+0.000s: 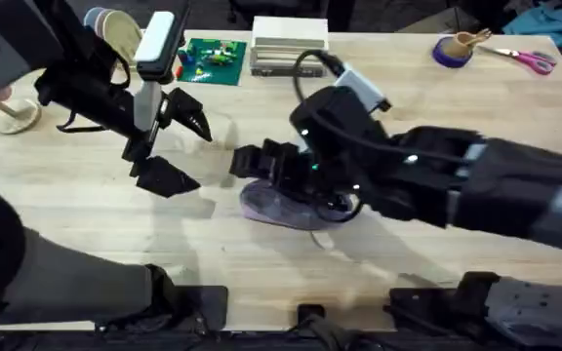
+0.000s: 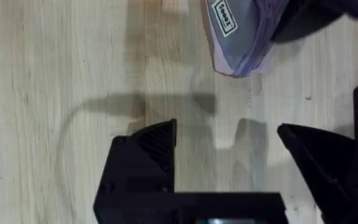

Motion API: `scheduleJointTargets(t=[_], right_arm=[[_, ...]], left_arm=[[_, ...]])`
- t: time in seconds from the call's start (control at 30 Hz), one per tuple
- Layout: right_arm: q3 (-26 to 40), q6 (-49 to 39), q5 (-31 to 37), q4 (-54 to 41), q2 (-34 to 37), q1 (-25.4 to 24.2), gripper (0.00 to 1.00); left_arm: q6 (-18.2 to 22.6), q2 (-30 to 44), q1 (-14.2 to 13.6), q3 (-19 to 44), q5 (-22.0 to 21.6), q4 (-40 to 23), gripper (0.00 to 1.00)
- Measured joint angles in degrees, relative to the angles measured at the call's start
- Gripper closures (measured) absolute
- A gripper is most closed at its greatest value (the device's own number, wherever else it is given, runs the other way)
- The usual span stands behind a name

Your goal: Unzip the bag, pick up the pens from the table one at a time and place them inside, then zip the bag closed.

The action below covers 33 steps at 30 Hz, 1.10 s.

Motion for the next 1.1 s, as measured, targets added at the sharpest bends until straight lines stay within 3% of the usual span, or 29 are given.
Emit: scheduleJointTargets(t=[0.2, 0.57, 1.1], right_arm=[[0.00, 0.27, -0.53, 5.07, 3.83, 1.80, 0.005], [0.00, -1.58, -2.42, 5.71, 3.90, 1.71, 0.006], [-0.04, -6.93, -5.83, 6.05, -2.68, 1.78, 0.004]], left_arm=[[0.00, 0.02, 0.00, 0.00, -0.02, 0.01, 0.007], [0.00, 0.01, 0.00, 0.00, 0.00, 0.22, 0.007], [0.00, 0.02, 0.00, 0.00, 0.00, 0.20, 0.006]])
